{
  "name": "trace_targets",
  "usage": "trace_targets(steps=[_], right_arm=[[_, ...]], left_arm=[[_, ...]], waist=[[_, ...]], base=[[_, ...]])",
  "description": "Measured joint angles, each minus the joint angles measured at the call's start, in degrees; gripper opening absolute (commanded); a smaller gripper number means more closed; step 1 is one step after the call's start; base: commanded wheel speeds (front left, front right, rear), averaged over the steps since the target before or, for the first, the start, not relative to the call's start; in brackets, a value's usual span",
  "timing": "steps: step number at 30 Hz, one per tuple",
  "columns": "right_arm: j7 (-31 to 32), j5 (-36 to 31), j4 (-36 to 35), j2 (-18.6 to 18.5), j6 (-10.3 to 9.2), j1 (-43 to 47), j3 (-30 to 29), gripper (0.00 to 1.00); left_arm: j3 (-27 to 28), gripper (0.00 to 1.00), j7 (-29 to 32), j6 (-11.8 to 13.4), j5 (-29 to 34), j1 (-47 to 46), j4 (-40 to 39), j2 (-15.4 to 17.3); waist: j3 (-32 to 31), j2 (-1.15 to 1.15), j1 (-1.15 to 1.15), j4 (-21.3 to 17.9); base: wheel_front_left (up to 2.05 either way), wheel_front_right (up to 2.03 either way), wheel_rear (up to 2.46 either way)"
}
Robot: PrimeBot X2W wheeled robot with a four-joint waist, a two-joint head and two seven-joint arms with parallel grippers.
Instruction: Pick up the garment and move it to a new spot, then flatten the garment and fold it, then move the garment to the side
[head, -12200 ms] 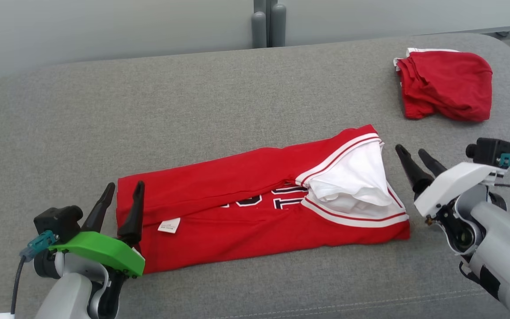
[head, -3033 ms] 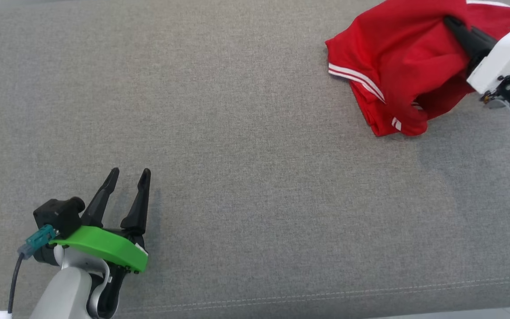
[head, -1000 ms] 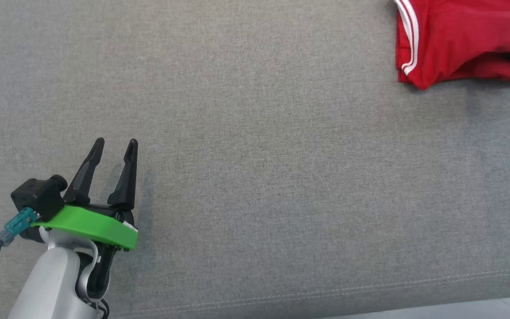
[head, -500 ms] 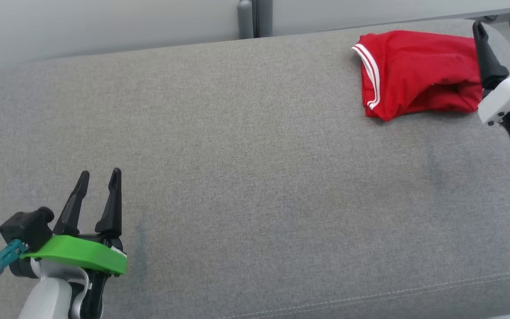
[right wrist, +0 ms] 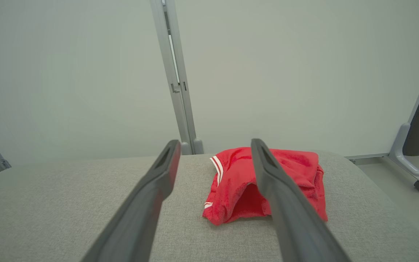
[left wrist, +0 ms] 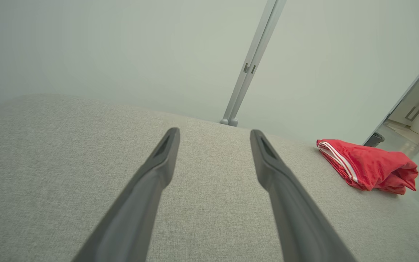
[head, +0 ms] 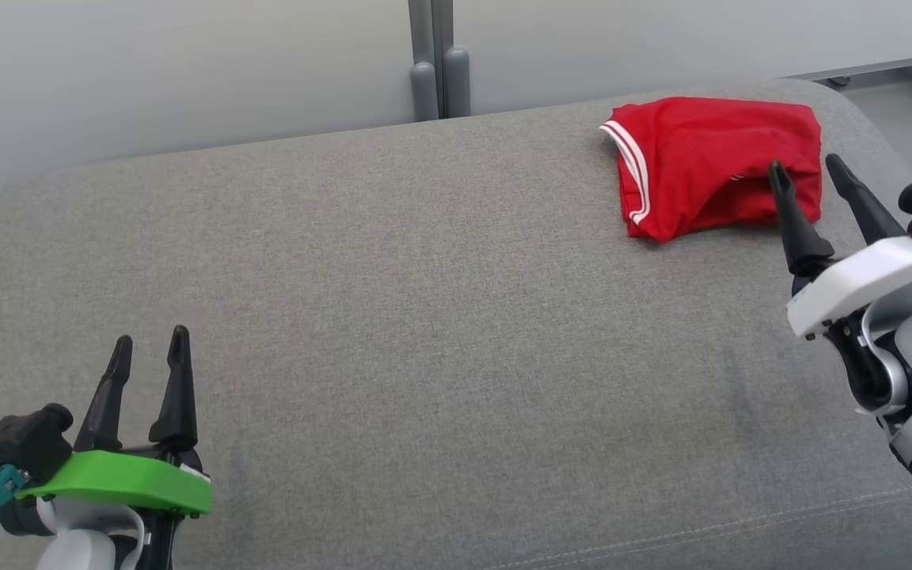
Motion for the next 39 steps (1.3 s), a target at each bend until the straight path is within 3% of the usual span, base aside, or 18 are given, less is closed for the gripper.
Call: trace_targets(steps=[12,39], right_arm=[[0.0,-6.21,-7.94,2.6,-1.8,13.12,-6.71,1.0],[0.0,-13.94,-16.21,5.61,-1.9,22.97,-13.43,1.0]], left_arm=[[0.36,1.0,0.0,0.49,1.76,3.38,-0.92,-1.34],[1.42,1.0,0.0,0.49,4.5,5.52,-2.58,-2.19]], waist=[[-1.78,0.0,0.0,0.06],[-2.19,0.0,0.0,1.29]], base=[[0.0,0.0,0.0],[0.0,0.0,0.0]])
